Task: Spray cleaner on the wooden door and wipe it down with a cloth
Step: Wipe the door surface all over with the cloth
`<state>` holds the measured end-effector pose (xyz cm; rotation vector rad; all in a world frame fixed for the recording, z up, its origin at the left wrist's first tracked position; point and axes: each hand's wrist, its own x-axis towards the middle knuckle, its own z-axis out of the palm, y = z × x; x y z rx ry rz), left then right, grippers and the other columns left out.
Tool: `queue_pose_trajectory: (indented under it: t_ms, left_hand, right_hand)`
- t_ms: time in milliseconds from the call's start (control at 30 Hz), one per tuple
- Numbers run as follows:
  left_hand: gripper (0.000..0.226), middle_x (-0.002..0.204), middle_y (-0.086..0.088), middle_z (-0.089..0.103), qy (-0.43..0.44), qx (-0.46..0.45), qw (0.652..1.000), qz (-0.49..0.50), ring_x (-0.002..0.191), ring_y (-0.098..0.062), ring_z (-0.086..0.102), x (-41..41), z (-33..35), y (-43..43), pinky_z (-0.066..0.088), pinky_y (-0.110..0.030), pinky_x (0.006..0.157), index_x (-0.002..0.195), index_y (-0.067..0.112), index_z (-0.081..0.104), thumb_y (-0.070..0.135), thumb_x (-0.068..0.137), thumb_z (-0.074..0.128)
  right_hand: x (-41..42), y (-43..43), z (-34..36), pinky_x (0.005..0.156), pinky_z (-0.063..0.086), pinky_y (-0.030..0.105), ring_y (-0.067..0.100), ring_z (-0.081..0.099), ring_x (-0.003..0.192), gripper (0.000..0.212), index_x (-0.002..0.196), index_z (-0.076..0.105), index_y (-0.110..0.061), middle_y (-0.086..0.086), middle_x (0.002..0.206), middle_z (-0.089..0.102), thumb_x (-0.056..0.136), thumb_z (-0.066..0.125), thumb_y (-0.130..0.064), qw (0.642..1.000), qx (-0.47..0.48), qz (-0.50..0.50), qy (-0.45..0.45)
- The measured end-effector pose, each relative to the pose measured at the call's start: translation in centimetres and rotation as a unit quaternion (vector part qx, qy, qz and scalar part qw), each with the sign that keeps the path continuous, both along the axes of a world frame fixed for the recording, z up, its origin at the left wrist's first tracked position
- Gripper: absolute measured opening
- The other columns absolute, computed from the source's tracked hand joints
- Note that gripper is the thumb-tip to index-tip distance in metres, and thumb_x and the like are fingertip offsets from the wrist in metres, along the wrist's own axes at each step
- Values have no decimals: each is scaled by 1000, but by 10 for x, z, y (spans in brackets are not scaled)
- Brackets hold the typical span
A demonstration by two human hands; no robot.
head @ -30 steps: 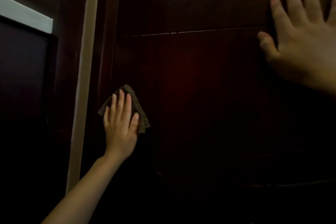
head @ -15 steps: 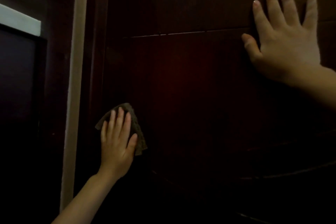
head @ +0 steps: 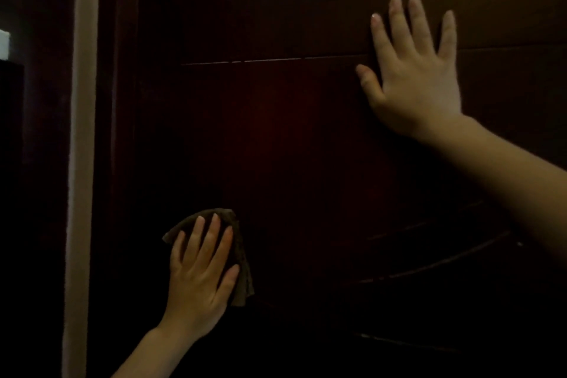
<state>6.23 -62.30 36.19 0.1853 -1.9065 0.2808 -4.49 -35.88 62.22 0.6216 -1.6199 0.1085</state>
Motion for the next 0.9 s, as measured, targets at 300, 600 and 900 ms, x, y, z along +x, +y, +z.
queue_pose_trajectory:
  t_ms: [300,600,900]
  left_hand:
    - [53,142,-8,29,-25,-3,1000,-3,143,-11,-8,-13,0,45,-1,-36,114,133,12,35,45,99,11]
    - [53,144,-7,28,-29,-3,1000,-10,143,-23,8,-16,12,65,0,-38,114,136,15,31,46,99,11]
    - [49,154,4,16,-34,-124,987,-91,144,-18,6,-42,12,113,9,-42,113,141,23,28,44,98,20]
  right_hand:
    - [0,8,-2,113,-8,50,26,-7,145,64,150,6,-17,10,158,-2,97,21,-50,999,40,0,-2]
    - [-11,55,9,115,-4,39,22,-4,145,67,149,4,-27,7,158,-1,90,8,-58,985,167,-28,11]
    - [-25,96,-16,116,-2,40,21,-3,144,65,149,9,-25,6,158,3,92,14,-54,993,116,-6,-13]
